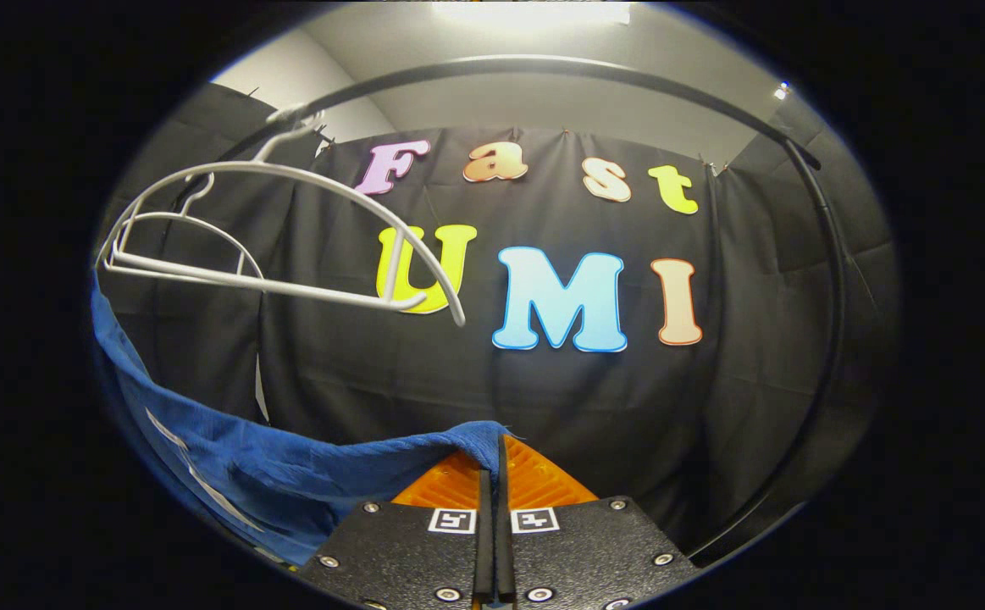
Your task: Grasp the clothes on the hanger with both hands and then place them into the laundry hamper below.
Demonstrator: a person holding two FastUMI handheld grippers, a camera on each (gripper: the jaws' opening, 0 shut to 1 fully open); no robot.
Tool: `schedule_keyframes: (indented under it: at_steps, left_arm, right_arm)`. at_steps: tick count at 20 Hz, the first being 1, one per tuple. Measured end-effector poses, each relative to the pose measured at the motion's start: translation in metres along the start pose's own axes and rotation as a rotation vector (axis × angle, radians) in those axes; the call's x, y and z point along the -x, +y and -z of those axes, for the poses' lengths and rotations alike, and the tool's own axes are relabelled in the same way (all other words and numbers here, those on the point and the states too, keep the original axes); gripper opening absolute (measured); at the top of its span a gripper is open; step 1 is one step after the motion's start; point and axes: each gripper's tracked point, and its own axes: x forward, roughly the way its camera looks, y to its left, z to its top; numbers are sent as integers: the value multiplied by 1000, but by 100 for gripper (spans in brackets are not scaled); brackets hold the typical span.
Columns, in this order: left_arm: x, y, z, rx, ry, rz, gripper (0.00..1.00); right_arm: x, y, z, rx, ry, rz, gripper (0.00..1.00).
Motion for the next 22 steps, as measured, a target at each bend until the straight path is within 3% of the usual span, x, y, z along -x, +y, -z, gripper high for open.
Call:
schedule_keyframes:
  at_steps: [3, 4, 5, 6, 12, 17, 22]
  left_arm:
    - [22, -3, -13, 12, -36, 41, 7]
    - [27, -5, -19, 13, -48, 56, 2]
    - [31, -8, -24, 16, -60, 71, 7]
    - [36, -11, -31, 22, -70, 89, 2]
    - [63, -38, -51, 49, -123, 196, 0]
    - [88, -59, -43, 84, -147, 277, 2]
    - [115, -87, -2, 129, -93, 355, 2]
  right_arm:
    - [34, 7, -22, -37, -45, 7, 1]
    - [46, 11, -27, -50, -54, 5, 1]
    - [58, 15, -32, -59, -60, 5, 1]
    - [70, 18, -36, -69, -65, 5, 1]
    - [130, 42, -63, -116, -99, -10, 1]
    - [175, 67, -69, -117, -106, -18, 1]
    - [210, 100, -43, -142, -45, -54, 1]
